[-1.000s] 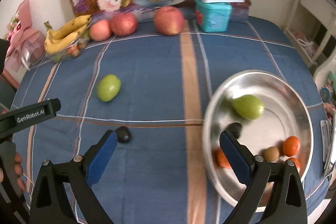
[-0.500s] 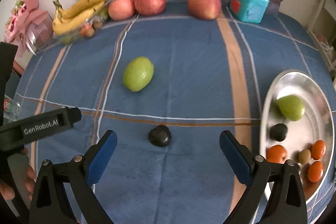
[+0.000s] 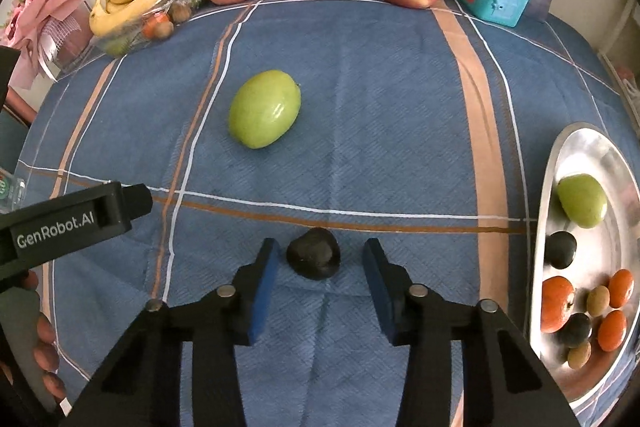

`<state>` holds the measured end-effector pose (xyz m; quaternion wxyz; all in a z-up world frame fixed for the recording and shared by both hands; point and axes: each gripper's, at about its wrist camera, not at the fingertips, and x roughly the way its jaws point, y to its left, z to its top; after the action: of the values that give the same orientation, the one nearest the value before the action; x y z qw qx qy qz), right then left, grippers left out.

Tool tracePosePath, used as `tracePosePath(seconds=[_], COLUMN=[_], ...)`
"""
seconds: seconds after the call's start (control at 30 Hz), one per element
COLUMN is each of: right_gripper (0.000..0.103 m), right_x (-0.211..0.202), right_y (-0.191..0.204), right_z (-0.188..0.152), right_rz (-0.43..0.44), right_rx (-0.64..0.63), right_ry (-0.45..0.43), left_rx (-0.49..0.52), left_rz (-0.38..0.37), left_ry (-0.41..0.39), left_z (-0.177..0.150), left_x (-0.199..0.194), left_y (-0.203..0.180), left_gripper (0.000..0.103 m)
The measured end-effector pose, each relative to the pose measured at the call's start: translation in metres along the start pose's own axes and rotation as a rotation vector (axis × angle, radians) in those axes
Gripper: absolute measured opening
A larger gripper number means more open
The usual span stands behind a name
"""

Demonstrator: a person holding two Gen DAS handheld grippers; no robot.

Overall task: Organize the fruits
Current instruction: 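Close the right tool around the last dark plum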

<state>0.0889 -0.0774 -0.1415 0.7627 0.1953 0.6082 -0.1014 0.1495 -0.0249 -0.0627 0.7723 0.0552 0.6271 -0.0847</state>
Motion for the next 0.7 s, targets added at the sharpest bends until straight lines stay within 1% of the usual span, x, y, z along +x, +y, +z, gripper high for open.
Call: tracePosePath(seconds=[0.03,0.07,0.1,0.23,0.37,0.47,0.57,0.67,0.7], right_gripper=[0.035,0.028,0.027,0.026,0.026,0.026,0.026,0.026,0.026], right_x=[-0.001,-0.001,-0.003,-0.014,-0.023,-0.026,-0.028,-0.029,-0.029], right_y=[0.0,0.0,-0.001,-0.007,-0.018,-0.032,-0.046,-0.055,-0.058], right_z=[0.001,0.002,0.002,0.005,0.009,0.01,0.011,0.013,0.014], right_rz=[0.01,0.017,0.027,0.052,0.032,0.017,0.008,-0.004,-0.003], right_rx=[0.0,0.003,0.007,0.022,0.054,0.092,0.122,0.141,0.147], right_ry=[0.0,-0.002,-0.005,-0.038,-0.07,-0.077,-0.09,-0.104,-0.106], left_rx=[-0.003,-0.008,-0.015,-0.034,-0.041,-0.032,-0.008,0.003,0.011], left_rz=[-0.002,-0.007,-0.012,-0.04,-0.147,-0.21,-0.281,-0.288,-0.292], left_ry=[-0.003,-0.009,-0.018,-0.062,-0.126,-0.173,-0.163,-0.158,-0.153], left_z=[0.001,0.002,0.002,0.008,0.015,0.024,0.029,0.034,0.031], left_x=[-0.001,-0.004,-0.006,-0.013,-0.019,-0.024,-0.025,-0.021,-0.015], left_y=[0.001,0.002,0.002,0.0,-0.008,-0.018,-0.03,-0.044,-0.048], left_gripper=[0.103,0.103,0.103,0.103,0.103,0.103,0.103,0.101,0.099])
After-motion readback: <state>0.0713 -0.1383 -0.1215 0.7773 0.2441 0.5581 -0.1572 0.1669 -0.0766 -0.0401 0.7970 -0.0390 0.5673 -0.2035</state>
